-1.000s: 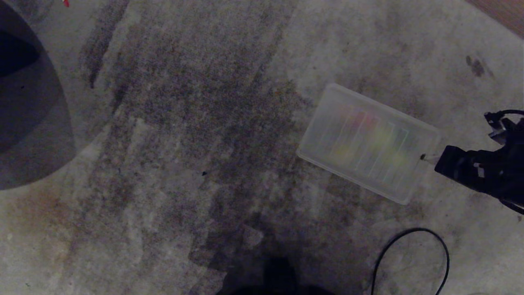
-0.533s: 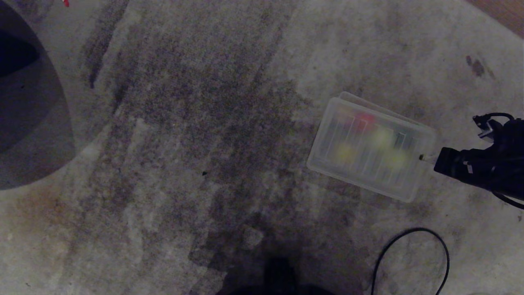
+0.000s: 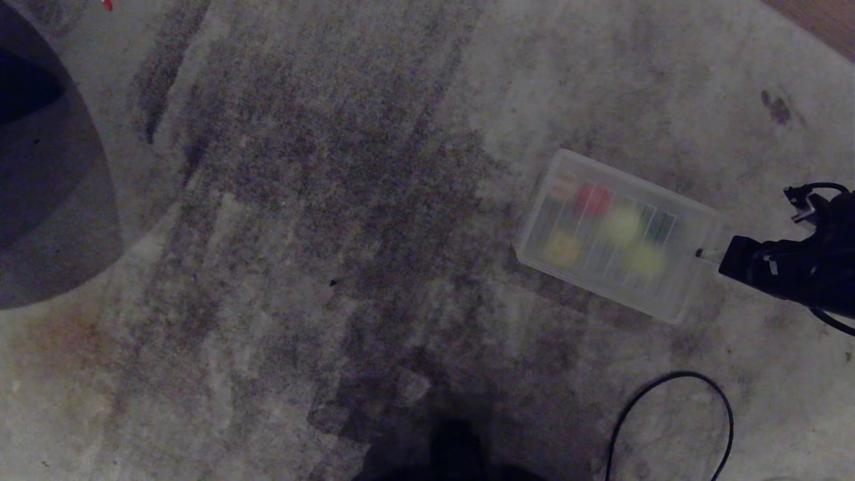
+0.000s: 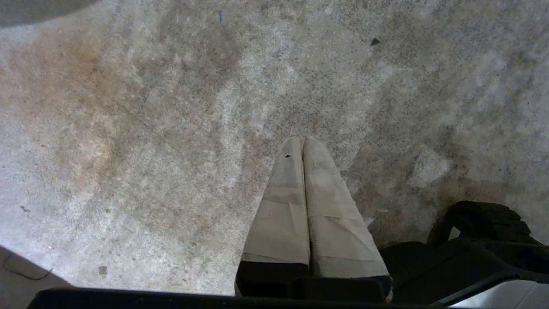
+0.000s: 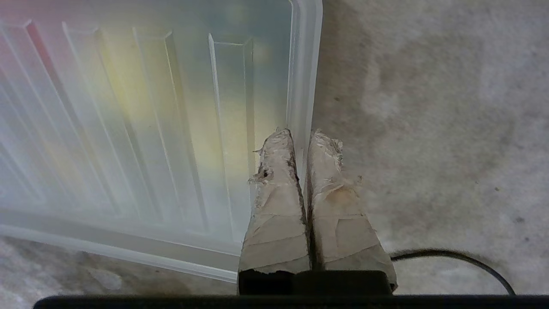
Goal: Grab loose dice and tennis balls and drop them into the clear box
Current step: Close the lid
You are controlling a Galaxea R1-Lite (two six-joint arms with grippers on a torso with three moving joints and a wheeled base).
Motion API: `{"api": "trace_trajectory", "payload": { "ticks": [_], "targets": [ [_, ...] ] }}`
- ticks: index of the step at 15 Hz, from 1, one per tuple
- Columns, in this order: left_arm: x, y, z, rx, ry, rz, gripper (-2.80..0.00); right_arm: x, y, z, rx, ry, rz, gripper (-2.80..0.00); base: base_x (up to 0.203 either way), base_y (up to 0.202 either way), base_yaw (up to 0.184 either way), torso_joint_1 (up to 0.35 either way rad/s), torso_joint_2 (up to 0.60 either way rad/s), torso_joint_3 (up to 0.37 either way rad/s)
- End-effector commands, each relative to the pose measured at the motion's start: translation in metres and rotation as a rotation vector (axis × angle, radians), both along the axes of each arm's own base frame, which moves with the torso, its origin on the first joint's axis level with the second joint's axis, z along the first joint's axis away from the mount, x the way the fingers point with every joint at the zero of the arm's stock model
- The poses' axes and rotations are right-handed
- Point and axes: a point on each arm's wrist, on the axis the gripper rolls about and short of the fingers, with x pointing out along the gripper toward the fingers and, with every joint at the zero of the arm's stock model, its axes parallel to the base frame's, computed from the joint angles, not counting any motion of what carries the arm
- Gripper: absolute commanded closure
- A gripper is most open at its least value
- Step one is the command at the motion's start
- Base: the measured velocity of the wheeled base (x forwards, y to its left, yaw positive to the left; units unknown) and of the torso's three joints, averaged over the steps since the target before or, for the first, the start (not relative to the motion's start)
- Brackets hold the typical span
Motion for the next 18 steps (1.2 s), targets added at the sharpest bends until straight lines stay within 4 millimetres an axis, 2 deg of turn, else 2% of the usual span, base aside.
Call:
{"api": "trace_trajectory", "payload": {
  "ticks": [1,4,8,18],
  "targets": [
    [0.000,0.000,0.000,-0.001,0.003,0.000,0.00,0.002,-0.003,-0.003,0.004,0.006,-0.006,0.00,0.000,0.000,0.000,0.000,0.00,0.000],
    [0.000,0.000,0.000,-0.001,0.003,0.000,0.00,0.006,-0.003,-0.007,0.009,0.014,-0.001,0.00,0.000,0.000,0.000,0.000,0.00,0.000],
    [0.000,0.000,0.000,-0.001,0.003,0.000,0.00,0.015,-0.005,0.003,0.053,-0.033,-0.018,0.00,0.000,0.000,0.000,0.000,0.00,0.000],
    [0.000,0.000,0.000,-0.001,0.003,0.000,0.00,0.014,0.000,0.004,0.086,-0.028,0.045,0.00,0.000,0.000,0.000,0.000,0.00,0.000]
  ]
}}
